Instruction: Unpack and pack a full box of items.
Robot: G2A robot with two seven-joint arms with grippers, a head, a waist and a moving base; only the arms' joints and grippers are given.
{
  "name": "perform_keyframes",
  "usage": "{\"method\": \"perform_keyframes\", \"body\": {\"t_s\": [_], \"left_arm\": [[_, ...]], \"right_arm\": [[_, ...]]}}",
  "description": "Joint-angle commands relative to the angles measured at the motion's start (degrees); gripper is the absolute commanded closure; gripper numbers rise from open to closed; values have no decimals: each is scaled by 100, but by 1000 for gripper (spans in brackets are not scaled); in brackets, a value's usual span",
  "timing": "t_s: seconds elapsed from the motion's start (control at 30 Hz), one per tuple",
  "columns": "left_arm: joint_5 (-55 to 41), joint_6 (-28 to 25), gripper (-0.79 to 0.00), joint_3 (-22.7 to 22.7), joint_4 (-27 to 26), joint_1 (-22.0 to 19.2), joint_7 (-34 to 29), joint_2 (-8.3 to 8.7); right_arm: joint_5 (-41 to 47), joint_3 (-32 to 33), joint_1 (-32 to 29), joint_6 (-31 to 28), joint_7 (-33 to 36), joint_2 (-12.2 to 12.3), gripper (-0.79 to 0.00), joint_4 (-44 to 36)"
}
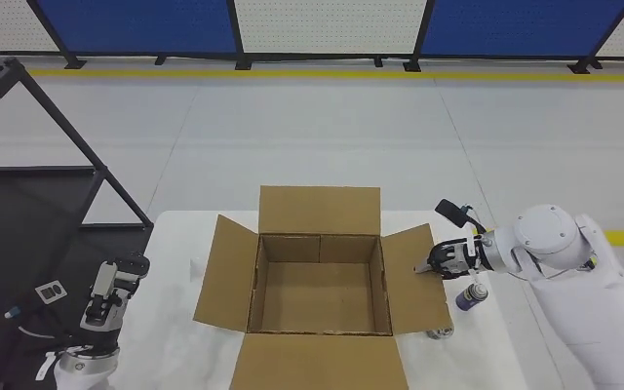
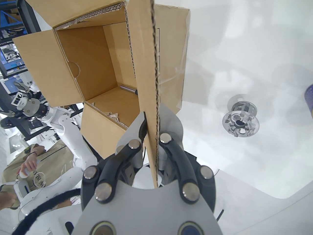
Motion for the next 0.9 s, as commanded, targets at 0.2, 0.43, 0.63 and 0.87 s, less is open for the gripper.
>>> {"method": "perform_keyframes", "body": {"t_s": [0.2,0.43,0.63,0.87], "left_arm": [[0,0,-785,0,0,0,0,0],[0,0,-785,0,0,0,0,0],[0,0,-785,0,0,0,0,0],[0,0,-785,0,0,0,0,0]], "right_arm": [[956,-837,676,57,-56,193,0,671],[1869,-1741,1213,121,-120,396,0,1110],[2401,-2489,1670,177,-177,577,-785,1255],[2838,-2797,1920,35,-36,850,-785,1227]]}}
